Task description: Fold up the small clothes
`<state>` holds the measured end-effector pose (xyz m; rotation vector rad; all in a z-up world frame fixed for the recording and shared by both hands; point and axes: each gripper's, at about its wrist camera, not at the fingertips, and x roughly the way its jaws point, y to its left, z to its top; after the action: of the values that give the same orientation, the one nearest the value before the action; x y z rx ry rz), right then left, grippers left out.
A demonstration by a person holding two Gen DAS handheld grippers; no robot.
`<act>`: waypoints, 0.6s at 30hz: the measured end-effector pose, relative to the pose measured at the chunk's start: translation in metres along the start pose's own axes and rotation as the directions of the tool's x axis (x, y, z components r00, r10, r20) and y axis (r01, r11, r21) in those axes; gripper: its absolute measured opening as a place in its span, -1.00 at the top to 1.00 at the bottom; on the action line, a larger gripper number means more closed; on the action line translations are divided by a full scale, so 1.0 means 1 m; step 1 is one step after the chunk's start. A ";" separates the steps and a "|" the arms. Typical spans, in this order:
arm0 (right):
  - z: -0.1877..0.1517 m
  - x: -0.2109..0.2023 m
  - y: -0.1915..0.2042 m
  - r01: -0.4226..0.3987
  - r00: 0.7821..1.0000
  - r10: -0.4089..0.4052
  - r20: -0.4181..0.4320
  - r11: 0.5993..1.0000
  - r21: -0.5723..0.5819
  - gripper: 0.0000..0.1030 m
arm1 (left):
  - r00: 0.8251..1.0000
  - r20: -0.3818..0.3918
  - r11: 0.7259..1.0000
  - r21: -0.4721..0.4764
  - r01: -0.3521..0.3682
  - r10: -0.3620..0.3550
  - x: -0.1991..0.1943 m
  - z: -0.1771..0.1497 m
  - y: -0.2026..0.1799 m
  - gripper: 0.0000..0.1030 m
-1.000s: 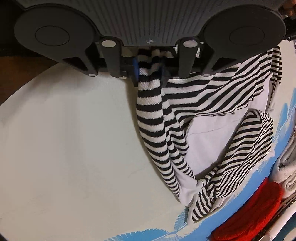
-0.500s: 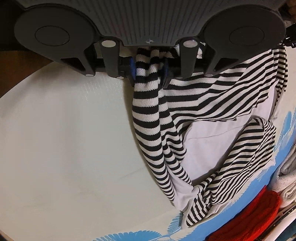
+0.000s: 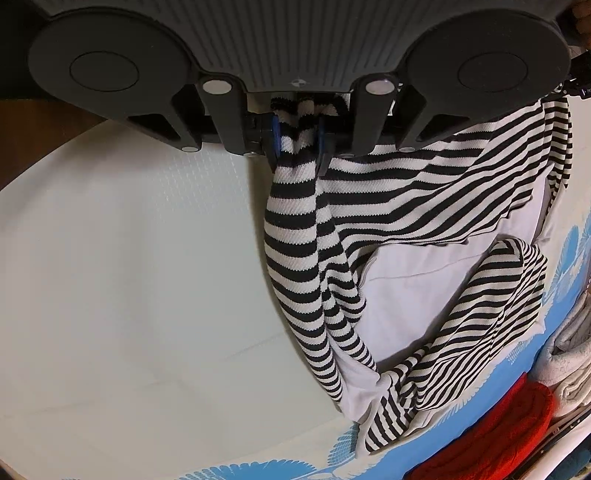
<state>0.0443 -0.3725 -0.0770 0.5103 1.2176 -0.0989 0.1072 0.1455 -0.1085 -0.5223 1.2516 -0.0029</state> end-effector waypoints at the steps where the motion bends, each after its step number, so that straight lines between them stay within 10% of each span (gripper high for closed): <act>1: 0.000 0.000 0.000 0.001 1.000 -0.001 0.001 1.000 -0.003 0.69 | 1.000 0.001 1.000 0.003 0.000 0.000 0.000 0.000 0.000 0.44; 6: 0.000 -0.005 0.002 -0.015 1.000 0.016 0.024 1.000 -0.012 0.85 | 0.998 0.052 0.997 0.071 -0.031 0.028 -0.005 -0.003 -0.011 0.85; 18: 0.019 -0.109 0.009 -0.178 0.947 0.193 0.258 0.981 -0.081 0.89 | 0.964 0.239 0.948 0.316 0.033 -0.114 -0.110 -0.004 -0.060 0.88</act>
<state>0.0248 -0.3940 0.0301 0.5418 0.9039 0.0278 0.0840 0.1216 0.0124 -0.2845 0.9555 -0.1887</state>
